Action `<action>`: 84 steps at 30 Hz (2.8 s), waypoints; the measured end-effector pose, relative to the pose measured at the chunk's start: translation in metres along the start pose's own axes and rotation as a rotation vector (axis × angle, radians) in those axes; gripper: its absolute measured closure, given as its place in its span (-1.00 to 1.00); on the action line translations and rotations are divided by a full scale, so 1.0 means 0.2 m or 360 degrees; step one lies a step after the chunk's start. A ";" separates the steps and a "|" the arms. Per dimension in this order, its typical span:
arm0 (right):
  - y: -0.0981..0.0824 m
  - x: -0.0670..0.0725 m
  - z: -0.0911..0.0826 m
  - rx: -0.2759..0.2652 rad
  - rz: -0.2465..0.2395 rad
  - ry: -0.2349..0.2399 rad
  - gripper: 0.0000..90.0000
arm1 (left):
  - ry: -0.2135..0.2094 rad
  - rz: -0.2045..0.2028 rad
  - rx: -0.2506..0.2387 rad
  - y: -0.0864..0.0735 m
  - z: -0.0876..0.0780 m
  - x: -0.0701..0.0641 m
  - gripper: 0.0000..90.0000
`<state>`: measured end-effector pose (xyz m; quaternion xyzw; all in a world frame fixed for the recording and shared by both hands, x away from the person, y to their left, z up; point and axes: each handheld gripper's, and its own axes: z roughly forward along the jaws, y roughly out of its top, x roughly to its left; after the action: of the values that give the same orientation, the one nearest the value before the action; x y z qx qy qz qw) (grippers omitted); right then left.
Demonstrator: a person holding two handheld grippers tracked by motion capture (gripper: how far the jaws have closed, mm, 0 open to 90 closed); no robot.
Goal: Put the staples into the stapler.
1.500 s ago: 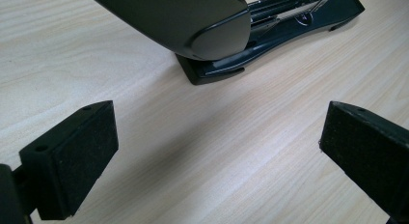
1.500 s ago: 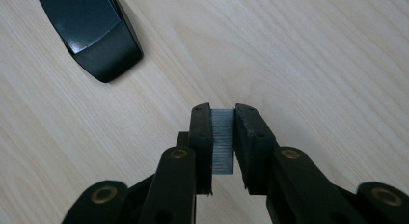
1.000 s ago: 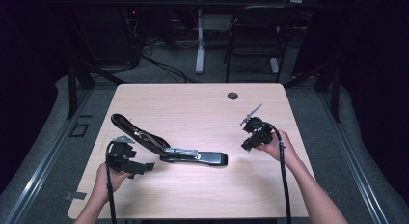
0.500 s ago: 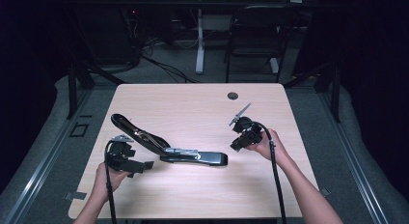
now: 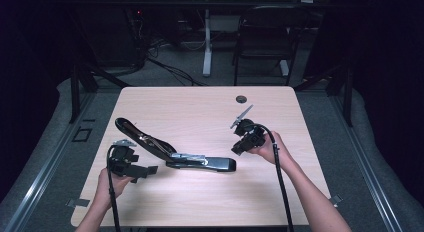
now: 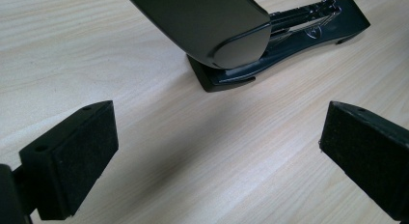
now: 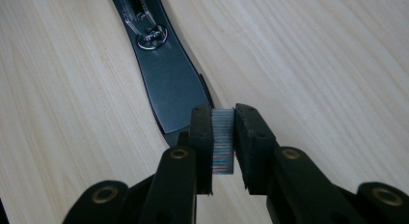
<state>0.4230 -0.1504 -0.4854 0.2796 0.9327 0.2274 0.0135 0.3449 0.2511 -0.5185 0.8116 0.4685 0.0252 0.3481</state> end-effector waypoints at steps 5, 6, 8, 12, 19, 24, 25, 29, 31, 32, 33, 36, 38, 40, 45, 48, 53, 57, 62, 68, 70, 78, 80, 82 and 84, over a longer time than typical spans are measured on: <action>0.04 0.01 -0.01 -0.0024 -0.0028 0.0017 0.74 | 0.0003 -0.0007 -0.0005 0.00 0.00 0.01 -0.99; 0.04 0.02 0.00 -0.0030 -0.0028 0.0020 0.74 | 0.0004 -0.0007 -0.0006 0.00 0.00 0.01 -0.99; 0.05 0.02 0.01 -0.0024 -0.0033 0.0021 0.74 | 0.0004 -0.0012 -0.0011 0.00 0.00 0.01 -0.99; 0.09 0.03 0.01 -0.0030 -0.0054 0.0025 0.74 | 0.0000 -0.0012 -0.0005 0.00 0.01 0.01 -0.99; 0.13 0.06 0.01 -0.0034 -0.0101 0.0032 0.74 | -0.0008 -0.0008 0.0001 0.00 0.01 0.01 -0.99; 0.15 0.08 0.02 -0.0041 -0.0113 0.0043 0.74 | 0.0001 -0.0003 0.0001 0.00 0.01 0.02 -0.99; 0.16 0.09 0.02 -0.0036 -0.0123 0.0037 0.74 | 0.0002 -0.0005 -0.0001 0.00 0.01 0.02 -0.99; 0.17 0.10 0.01 -0.0054 -0.0135 0.0036 0.74 | 0.0003 -0.0012 -0.0004 0.00 0.00 0.02 -0.99; 0.18 0.11 0.01 -0.0057 -0.0139 0.0038 0.74 | 0.0003 -0.0010 -0.0004 0.00 0.00 0.03 -0.99; 0.19 0.11 0.00 -0.0057 -0.0144 0.0033 0.74 | 0.0003 -0.0010 -0.0002 0.00 0.00 0.03 -0.99; 0.19 0.11 0.00 -0.0056 -0.0149 0.0036 0.74 | 0.0003 -0.0012 -0.0005 0.00 0.00 0.03 -0.99; 0.21 0.13 -0.01 -0.0062 -0.0164 0.0038 0.74 | 0.0003 -0.0010 -0.0002 0.00 0.00 0.03 -0.99; 0.22 0.13 -0.01 -0.0063 -0.0172 0.0039 0.74 | 0.0006 -0.0011 -0.0008 0.00 0.00 0.03 -0.99; 0.23 0.14 -0.01 -0.0062 -0.0176 0.0043 0.74 | 0.0004 -0.0011 -0.0008 0.00 0.00 0.03 -0.99; 0.25 0.15 0.01 -0.0056 -0.0202 0.0050 0.74 | -0.0003 -0.0013 -0.0004 0.00 0.01 0.03 -0.99; 0.27 0.17 0.02 -0.0061 -0.0217 0.0059 0.74 | -0.0003 -0.0012 -0.0010 0.00 0.00 0.03 -0.99; 0.30 0.19 0.04 -0.0069 -0.0247 0.0079 0.74 | -0.0008 -0.0011 0.0001 0.00 0.01 0.03 -0.99; 0.32 0.20 0.06 -0.0066 -0.0265 0.0098 0.74 | -0.0008 -0.0012 0.0001 0.01 0.01 0.03 -0.99; 0.34 0.22 0.08 -0.0067 -0.0290 0.0113 0.74 | -0.0009 -0.0009 0.0001 0.01 0.01 0.03 -0.99; 0.37 0.23 0.11 -0.0054 -0.0310 0.0143 0.74 | -0.0012 -0.0013 0.0000 0.01 0.01 0.04 -0.99; 0.38 0.23 0.12 -0.0041 -0.0319 0.0144 0.74 | -0.0012 -0.0012 -0.0001 0.01 0.01 0.04 -0.99; 0.40 0.25 0.18 -0.0030 -0.0349 0.0175 0.74 | -0.0014 -0.0011 0.0000 0.01 0.01 0.04 -0.99; 0.41 0.24 0.19 -0.0027 -0.0359 0.0183 0.74 | -0.0012 -0.0009 0.0001 0.01 0.01 0.04 -0.99; 0.41 0.24 0.20 -0.0015 -0.0372 0.0186 0.74 | -0.0013 -0.0009 0.0002 0.01 0.01 0.04 -0.99; 0.42 0.25 0.21 -0.0007 -0.0386 0.0187 0.74 | -0.0014 -0.0008 0.0001 0.01 0.01 0.04 -0.99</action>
<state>0.4309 -0.0447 -0.4826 0.1510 0.9583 0.2422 -0.0132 0.3514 0.2554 -0.5210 0.8107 0.4689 0.0206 0.3500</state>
